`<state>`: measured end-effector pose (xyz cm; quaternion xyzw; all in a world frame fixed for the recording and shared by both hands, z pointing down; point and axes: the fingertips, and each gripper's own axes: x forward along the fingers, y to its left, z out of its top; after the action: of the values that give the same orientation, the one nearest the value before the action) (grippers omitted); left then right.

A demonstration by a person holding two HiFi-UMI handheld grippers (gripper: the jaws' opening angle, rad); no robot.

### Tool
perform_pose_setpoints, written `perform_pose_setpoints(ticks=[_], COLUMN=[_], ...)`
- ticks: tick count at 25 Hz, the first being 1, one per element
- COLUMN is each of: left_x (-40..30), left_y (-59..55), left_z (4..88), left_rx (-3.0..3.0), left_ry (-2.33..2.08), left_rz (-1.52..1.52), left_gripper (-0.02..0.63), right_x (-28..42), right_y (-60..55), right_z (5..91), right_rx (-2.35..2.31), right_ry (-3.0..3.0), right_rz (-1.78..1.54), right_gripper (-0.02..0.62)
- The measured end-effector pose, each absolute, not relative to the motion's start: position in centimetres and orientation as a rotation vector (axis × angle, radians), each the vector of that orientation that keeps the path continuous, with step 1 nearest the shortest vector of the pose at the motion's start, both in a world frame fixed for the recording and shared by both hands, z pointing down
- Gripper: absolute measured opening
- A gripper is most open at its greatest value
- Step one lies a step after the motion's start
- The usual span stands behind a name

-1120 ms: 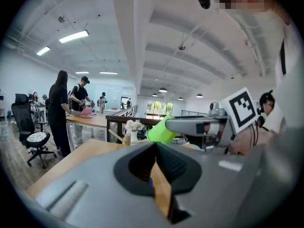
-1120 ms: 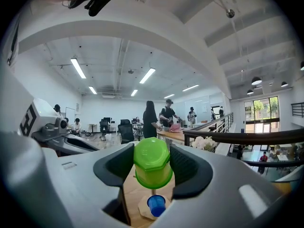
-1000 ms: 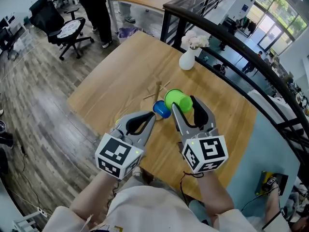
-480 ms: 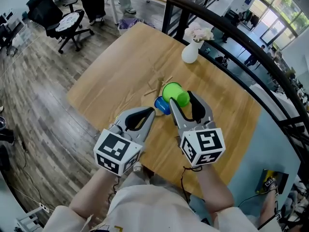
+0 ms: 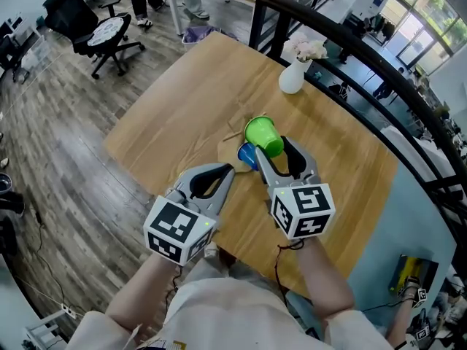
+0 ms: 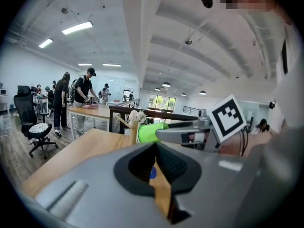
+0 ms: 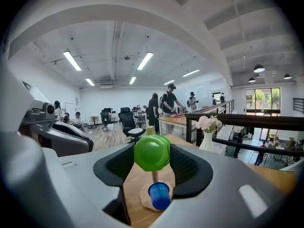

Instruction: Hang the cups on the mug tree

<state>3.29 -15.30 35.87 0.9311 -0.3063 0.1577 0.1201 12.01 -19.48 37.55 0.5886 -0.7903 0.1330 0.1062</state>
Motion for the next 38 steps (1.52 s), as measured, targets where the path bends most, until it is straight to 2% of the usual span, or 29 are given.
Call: perform_pose_setpoints(ticks=[13,19,22,24,25,38], left_x=[1.6,1.2,0.8,0.4,0.2,-0.9], left_y=[-13.3,-11.7,-10.7,-10.1,-9.7,-4.4], left_z=[34.9,31.8,30.4,29.6,29.2,25.8], left_rx=[2.722,2.768,2.793,2.806,2.811,2.923], left_ry=[-0.908,-0.94,-0.949,-0.955,-0.958,-0.942], left_rz=[0.47,0.411,0.387,0.376,0.369,0.284], left_gripper=[0.002,0.002,0.002,0.002,0.002,0.002], right_x=[12.2,11.5,11.3,11.3,11.1,8.0], right_y=[-17.5,-13.9,-12.2,-11.1,-10.5,-4.1], right_z=[35.7,31.3,29.0,27.7,27.3,25.0], right_rx=[1.775,1.764,1.786,1.81,1.811,1.716], right_ry=[-2.334,-2.37,-2.418,-2.449,-2.463,-2.562], right_rz=[0.351,0.2,0.176,0.174,0.178,0.206], right_gripper=[0.259,0.235,0.193,0.124,0.112,0.034])
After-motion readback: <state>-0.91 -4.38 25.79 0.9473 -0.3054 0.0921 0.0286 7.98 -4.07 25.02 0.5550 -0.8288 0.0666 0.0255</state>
